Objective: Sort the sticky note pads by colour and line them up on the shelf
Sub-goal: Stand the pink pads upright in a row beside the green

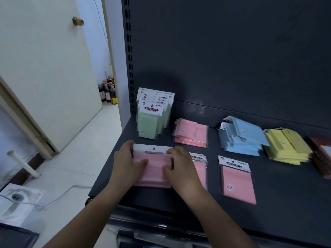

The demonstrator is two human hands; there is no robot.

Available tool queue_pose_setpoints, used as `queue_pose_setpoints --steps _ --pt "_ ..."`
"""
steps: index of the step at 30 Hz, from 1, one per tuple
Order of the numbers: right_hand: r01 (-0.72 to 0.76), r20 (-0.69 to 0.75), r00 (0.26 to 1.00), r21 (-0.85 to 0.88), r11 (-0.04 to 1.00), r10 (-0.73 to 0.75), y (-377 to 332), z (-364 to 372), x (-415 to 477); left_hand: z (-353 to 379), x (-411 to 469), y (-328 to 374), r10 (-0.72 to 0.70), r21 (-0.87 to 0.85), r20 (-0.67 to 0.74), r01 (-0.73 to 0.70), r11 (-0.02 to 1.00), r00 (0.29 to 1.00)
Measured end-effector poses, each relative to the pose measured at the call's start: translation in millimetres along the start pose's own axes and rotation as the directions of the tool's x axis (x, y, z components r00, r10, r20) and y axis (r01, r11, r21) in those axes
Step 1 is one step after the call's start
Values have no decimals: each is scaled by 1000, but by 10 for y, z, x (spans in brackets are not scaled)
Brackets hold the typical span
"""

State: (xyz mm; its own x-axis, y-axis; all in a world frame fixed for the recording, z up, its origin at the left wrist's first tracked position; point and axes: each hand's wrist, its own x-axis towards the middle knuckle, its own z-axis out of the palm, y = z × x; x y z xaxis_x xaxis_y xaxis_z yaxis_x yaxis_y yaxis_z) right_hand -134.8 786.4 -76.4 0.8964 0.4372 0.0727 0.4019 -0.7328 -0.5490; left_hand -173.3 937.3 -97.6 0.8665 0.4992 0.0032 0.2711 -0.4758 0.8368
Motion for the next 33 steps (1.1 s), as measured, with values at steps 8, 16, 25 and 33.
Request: queue_pose_setpoints --steps 8,16,25,33 --pt "5 43 999 4 1000 -6 -29 -49 -57 37 60 37 -31 -7 56 32 999 998" --pt "-21 -124 992 85 996 32 49 -191 44 73 41 273 184 144 0 -182 973 983" --pt "-253 -90 902 683 685 423 312 -373 358 509 318 792 210 -171 428 -149 974 879" --pt "-248 24 852 899 361 524 301 -403 373 671 331 847 131 -330 390 6 944 911"
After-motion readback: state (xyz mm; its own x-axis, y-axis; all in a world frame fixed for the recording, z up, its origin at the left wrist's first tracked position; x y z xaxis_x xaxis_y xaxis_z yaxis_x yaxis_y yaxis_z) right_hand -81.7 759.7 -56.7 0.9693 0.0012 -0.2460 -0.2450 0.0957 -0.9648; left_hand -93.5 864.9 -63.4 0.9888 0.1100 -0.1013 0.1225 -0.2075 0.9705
